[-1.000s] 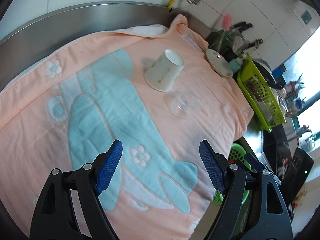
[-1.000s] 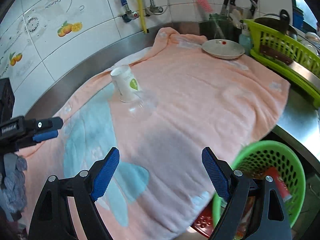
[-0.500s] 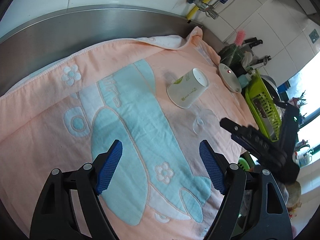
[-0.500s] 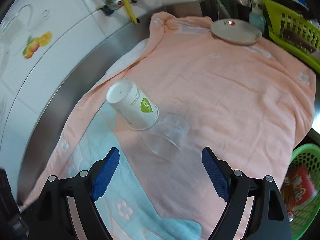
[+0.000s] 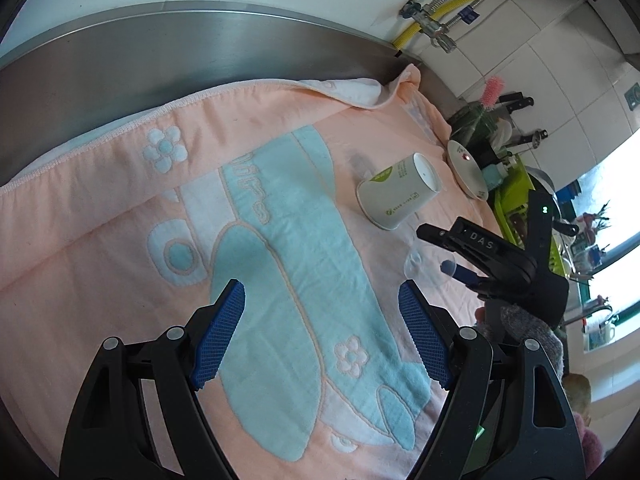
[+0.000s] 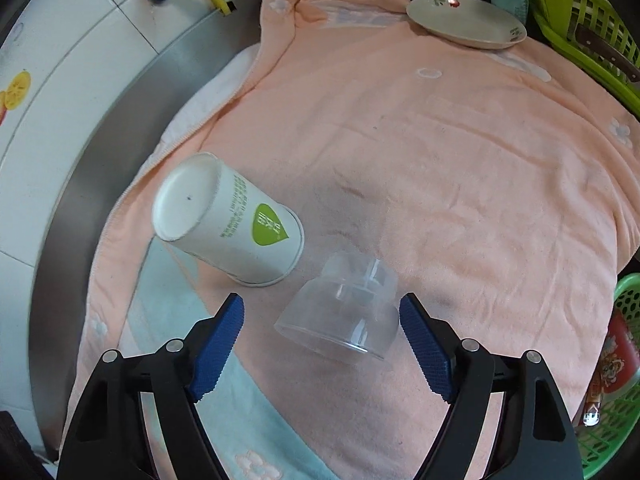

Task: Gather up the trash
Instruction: 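Grasp the clear plastic cup with the right tool while the left tool approaches the paper cup, then carry the clear cup toward the basket while the left tool grasps the white paper cup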

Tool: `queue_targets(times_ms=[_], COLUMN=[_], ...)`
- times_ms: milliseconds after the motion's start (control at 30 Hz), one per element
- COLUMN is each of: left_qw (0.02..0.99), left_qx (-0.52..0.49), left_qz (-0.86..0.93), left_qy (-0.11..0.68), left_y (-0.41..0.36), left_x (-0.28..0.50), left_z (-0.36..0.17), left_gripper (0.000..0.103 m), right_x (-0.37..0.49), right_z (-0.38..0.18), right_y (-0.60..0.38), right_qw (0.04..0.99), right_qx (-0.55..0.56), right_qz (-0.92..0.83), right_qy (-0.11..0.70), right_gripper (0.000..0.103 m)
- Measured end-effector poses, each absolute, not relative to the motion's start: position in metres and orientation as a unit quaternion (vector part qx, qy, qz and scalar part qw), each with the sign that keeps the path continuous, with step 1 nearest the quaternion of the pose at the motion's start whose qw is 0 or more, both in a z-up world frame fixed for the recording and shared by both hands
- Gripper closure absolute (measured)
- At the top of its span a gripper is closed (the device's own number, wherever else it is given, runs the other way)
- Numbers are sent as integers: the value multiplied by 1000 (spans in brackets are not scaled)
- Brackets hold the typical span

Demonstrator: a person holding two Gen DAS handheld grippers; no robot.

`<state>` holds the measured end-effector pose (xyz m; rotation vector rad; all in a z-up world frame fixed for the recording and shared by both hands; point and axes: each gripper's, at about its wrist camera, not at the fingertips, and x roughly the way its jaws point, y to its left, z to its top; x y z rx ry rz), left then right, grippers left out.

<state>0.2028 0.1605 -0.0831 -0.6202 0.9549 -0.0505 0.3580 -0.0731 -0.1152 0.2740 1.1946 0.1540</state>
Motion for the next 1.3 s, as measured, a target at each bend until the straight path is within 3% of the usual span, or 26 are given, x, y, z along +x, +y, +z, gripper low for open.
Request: queue_targets(times_ms=[67, 133, 200, 633, 1300], left_qw=[842, 843, 844, 863, 882], left_qx=[-293, -291, -287, -214, -74], left_qz=[-24, -26, -25, -35, -75], left_qy=[452, 452, 452, 456, 460], left_y=[161, 161, 159, 134, 38], left_x=[203, 204, 206, 232, 343], left_z=[-83, -83, -83, -74, -81], left_gripper=[25, 25, 25, 25, 20], right_x=[361, 363, 366, 331, 236], right_z=[-120, -127, -133, -119, -91], right_y=[-73, -76, -79, -105, -175], right_qw=[815, 810, 801, 814, 841], right_qx=[124, 124, 140, 114, 102], right_qz=[65, 57, 65, 99, 121], right_qy=[562, 571, 578, 561, 518], right_gripper=[27, 38, 41, 42, 42])
